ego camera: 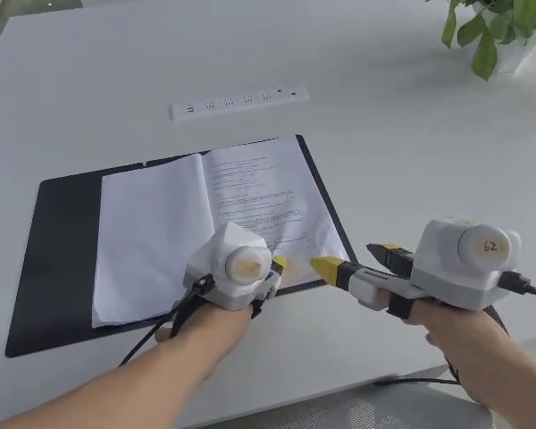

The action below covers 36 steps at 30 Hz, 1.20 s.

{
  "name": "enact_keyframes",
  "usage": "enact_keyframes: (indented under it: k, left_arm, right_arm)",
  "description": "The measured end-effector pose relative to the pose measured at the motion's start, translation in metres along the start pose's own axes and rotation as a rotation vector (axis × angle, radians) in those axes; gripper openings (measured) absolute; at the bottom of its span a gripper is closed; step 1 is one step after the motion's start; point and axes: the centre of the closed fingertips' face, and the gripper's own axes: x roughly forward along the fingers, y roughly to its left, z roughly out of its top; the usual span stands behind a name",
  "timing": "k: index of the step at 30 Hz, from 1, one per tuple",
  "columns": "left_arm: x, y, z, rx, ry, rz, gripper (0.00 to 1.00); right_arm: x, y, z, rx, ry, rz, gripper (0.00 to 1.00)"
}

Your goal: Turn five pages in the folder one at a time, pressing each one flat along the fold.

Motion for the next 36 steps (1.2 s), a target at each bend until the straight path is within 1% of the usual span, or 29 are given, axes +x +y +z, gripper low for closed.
enact_keyframes:
  k: [4, 6, 9, 12, 14, 18, 20, 24, 29, 31, 33, 34, 36]
  left_arm:
    - [0.001, 0.001, 0.0, -0.001, 0.0, -0.001, 0.2]
    - [0.001, 0.002, 0.0, -0.001, 0.001, 0.005, 0.17]
    - [0.002, 0.003, 0.0, -0.009, -0.001, 0.006, 0.15]
    - [0.002, 0.002, 0.0, -0.022, -0.004, 0.005, 0.13]
    - [0.002, 0.001, 0.0, -0.026, -0.003, 0.004, 0.11]
    - [0.003, 0.001, -0.001, -0.029, -0.002, 0.002, 0.11]
    - [0.003, 0.001, -0.001, -0.032, -0.001, 0.001, 0.11]
    - [0.003, 0.001, -0.001, -0.03, -0.002, -0.001, 0.1]
    - [0.003, 0.0, -0.001, -0.03, -0.002, -0.003, 0.11]
    - [0.003, 0.0, -0.001, -0.032, -0.003, -0.003, 0.11]
    - [0.004, 0.0, -0.001, -0.033, -0.004, -0.003, 0.11]
    - [0.004, 0.0, -0.001, -0.034, -0.004, -0.003, 0.11]
    - [0.004, 0.0, -0.001, -0.034, -0.004, -0.003, 0.11]
  right_arm:
    - [0.002, -0.001, 0.0, -0.002, 0.004, 0.001, 0.59]
    - [0.005, -0.001, -0.001, -0.003, 0.012, 0.008, 0.57]
    - [0.011, -0.001, -0.003, -0.008, 0.022, 0.016, 0.54]
    - [0.017, 0.0, -0.005, 0.0, 0.034, 0.031, 0.52]
    - [0.021, -0.001, -0.008, 0.004, 0.052, 0.031, 0.5]
    - [0.024, -0.002, -0.009, 0.015, 0.057, 0.035, 0.49]
    - [0.027, -0.004, -0.007, 0.02, 0.049, 0.036, 0.48]
    - [0.031, -0.006, -0.005, 0.032, 0.04, 0.037, 0.43]
    - [0.039, -0.013, -0.007, 0.062, 0.052, 0.032, 0.41]
    - [0.039, -0.014, -0.008, 0.071, 0.055, 0.031, 0.41]
    - [0.04, -0.014, -0.009, 0.09, 0.058, 0.04, 0.39]
    - [0.04, -0.015, -0.011, 0.093, 0.064, 0.033, 0.38]
    - [0.041, -0.017, -0.013, 0.107, 0.069, 0.036, 0.38]
